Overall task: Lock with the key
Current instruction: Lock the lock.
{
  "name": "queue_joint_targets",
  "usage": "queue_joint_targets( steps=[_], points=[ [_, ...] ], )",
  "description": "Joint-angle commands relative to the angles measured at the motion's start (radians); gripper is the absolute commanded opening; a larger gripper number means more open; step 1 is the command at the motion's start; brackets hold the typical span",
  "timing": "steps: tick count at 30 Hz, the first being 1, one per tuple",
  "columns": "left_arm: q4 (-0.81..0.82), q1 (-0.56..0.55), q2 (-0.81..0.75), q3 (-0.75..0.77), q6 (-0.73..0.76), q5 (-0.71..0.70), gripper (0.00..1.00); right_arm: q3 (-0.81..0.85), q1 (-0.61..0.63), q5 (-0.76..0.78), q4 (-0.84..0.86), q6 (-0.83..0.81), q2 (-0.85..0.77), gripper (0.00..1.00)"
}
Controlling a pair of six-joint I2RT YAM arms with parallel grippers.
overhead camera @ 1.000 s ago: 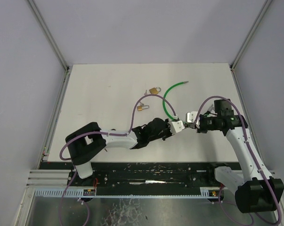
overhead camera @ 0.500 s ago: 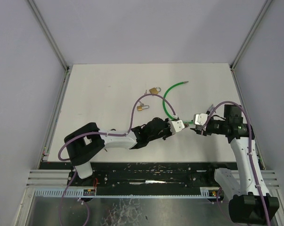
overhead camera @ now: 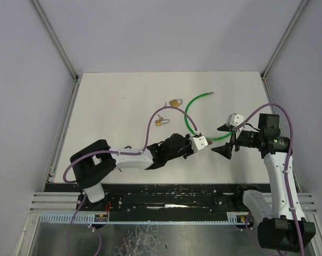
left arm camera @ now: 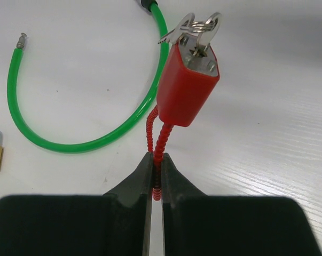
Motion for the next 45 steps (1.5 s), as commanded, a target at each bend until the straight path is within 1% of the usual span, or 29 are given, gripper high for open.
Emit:
queue_joint_targets(
  steps=[1, 3, 4, 5, 8, 11, 12, 13, 15, 16, 19, 22, 25, 30, 37, 45],
  points=[
    [0.120, 0.000, -0.039, -0.008, -0.003, -0.008, 0.00, -0.012, -0.005, -0.051, -0.087, -0.231, -0.027, 0.99],
    [0.123, 0.000, -0.041, -0.013, -0.002, -0.003, 0.00, 0.001, -0.005, -0.051, -0.147, -0.395, -0.004, 1.00],
    [0.124, 0.000, -0.043, -0.013, -0.002, 0.003, 0.00, 0.014, -0.005, -0.053, -0.181, -0.452, 0.016, 0.98],
    [0.124, 0.001, -0.042, -0.013, -0.001, 0.004, 0.00, 0.035, -0.004, -0.058, -0.213, -0.515, 0.042, 0.95],
    [0.125, 0.000, -0.041, -0.013, 0.000, 0.001, 0.00, 0.136, -0.005, -0.068, -0.374, -0.706, 0.139, 0.77],
    [0.128, 0.000, -0.042, -0.014, 0.001, 0.002, 0.00, 0.162, -0.005, -0.060, -0.553, -0.929, 0.214, 0.53],
    [0.128, 0.001, -0.040, -0.014, 0.001, 0.002, 0.00, 0.149, -0.005, -0.060, -0.559, -0.946, 0.226, 0.44],
    [0.126, -0.001, -0.040, -0.012, 0.000, 0.003, 0.00, 0.134, -0.005, -0.058, -0.552, -0.940, 0.234, 0.38],
    [0.120, -0.001, -0.038, -0.011, 0.000, 0.005, 0.00, 0.111, -0.005, -0.044, -0.515, -0.906, 0.236, 0.32],
    [0.120, 0.000, -0.038, -0.009, 0.000, 0.005, 0.00, 0.099, -0.005, -0.037, -0.471, -0.860, 0.229, 0.30],
    [0.119, 0.000, -0.036, -0.009, 0.001, 0.005, 0.00, 0.053, -0.001, -0.021, -0.317, -0.706, 0.176, 0.29],
    [0.116, 0.000, -0.034, -0.005, 0.000, 0.009, 0.00, 0.002, 0.017, 0.016, -0.176, -0.589, 0.127, 0.28],
    [0.112, 0.000, -0.033, -0.003, 0.001, 0.012, 0.00, -0.024, 0.035, 0.046, -0.112, -0.550, 0.113, 0.29],
    [0.110, 0.000, -0.035, -0.004, 0.001, 0.016, 0.00, -0.022, 0.038, 0.053, -0.099, -0.547, 0.124, 0.29],
    [0.108, 0.000, -0.034, -0.003, 0.001, 0.021, 0.00, -0.018, 0.052, 0.054, -0.146, -0.605, 0.136, 0.20],
    [0.107, -0.001, -0.035, -0.002, 0.002, 0.025, 0.00, -0.021, 0.068, 0.049, -0.190, -0.690, 0.134, 0.19]
  ],
)
